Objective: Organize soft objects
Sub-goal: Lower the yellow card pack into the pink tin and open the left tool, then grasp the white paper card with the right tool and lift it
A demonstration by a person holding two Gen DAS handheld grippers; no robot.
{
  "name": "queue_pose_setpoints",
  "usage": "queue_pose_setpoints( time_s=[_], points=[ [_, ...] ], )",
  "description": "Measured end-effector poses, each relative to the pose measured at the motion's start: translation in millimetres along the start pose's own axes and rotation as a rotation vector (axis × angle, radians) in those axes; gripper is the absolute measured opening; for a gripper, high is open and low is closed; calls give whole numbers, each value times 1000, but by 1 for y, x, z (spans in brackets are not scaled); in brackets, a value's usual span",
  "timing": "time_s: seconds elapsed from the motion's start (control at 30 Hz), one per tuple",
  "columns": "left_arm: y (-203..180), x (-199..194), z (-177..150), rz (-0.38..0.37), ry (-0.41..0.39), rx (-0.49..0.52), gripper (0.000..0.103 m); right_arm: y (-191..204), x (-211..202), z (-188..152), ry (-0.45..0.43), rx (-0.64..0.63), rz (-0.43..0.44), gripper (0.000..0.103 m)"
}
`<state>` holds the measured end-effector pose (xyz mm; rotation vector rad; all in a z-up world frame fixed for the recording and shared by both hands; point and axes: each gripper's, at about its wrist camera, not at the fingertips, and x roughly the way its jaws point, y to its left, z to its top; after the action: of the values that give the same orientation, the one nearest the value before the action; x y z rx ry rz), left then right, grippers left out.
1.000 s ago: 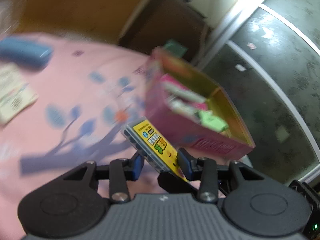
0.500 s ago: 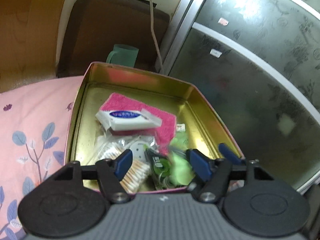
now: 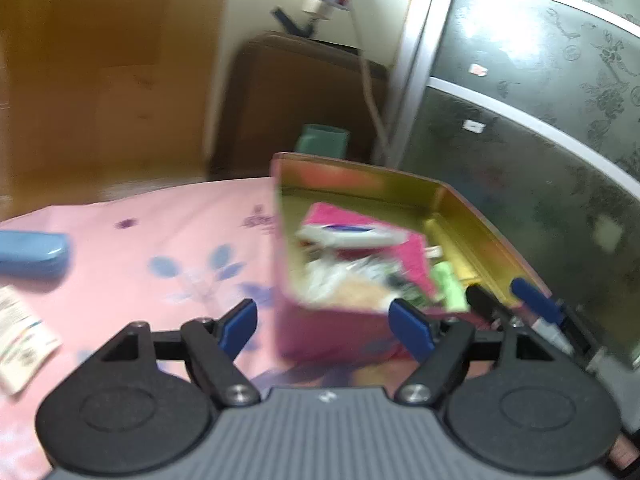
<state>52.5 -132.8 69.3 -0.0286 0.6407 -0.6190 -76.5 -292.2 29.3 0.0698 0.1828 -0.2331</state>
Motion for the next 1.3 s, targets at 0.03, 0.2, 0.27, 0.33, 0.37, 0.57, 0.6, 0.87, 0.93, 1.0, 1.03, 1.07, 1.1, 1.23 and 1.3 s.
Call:
queue_pose_setpoints(
  time_s=[0.03,0.2,0.27,0.33,0.37,0.57,0.6,0.87,0.93,1.0,1.03,1.07,1.1,1.23,1.3],
  points=[
    [8,-5,-6,17,5,-4,75,8,-2,0,5,-3,29,63],
    [65,-29,-40,143,62,-72,75,51,-1,-6,89,-54,190,63],
    [93,-40,-52,196,67,-121,75,69,3,-10,145,-70,272,63],
    [122,-53,-63,259,56,-164,76,87,7,-13,202,-90,351,63],
    [137,-60,-68,305,49,-180,77,97,10,-14,230,-103,389,63],
    [211,-90,-85,581,4,-276,78,169,33,-18,331,-215,543,63],
    [217,-91,-87,615,-5,-280,81,181,39,-17,333,-233,557,64],
    [236,-105,-93,595,-99,-387,88,268,83,-13,357,-371,627,75],
    [237,-107,-94,595,-111,-401,87,286,95,-18,379,-417,625,75],
    [237,-108,-94,592,-116,-407,87,296,105,-24,407,-444,606,71],
    [235,-109,-95,591,-117,-407,88,297,109,-25,413,-441,608,67],
    [236,-109,-95,589,-118,-406,88,296,110,-25,411,-421,615,52],
    [236,-109,-96,587,-119,-405,88,293,110,-24,414,-406,618,38],
    [237,-109,-96,577,-122,-405,89,273,98,-14,393,-335,608,13],
    [237,-109,-97,574,-125,-405,89,258,86,-8,377,-293,600,6]
  ],
)
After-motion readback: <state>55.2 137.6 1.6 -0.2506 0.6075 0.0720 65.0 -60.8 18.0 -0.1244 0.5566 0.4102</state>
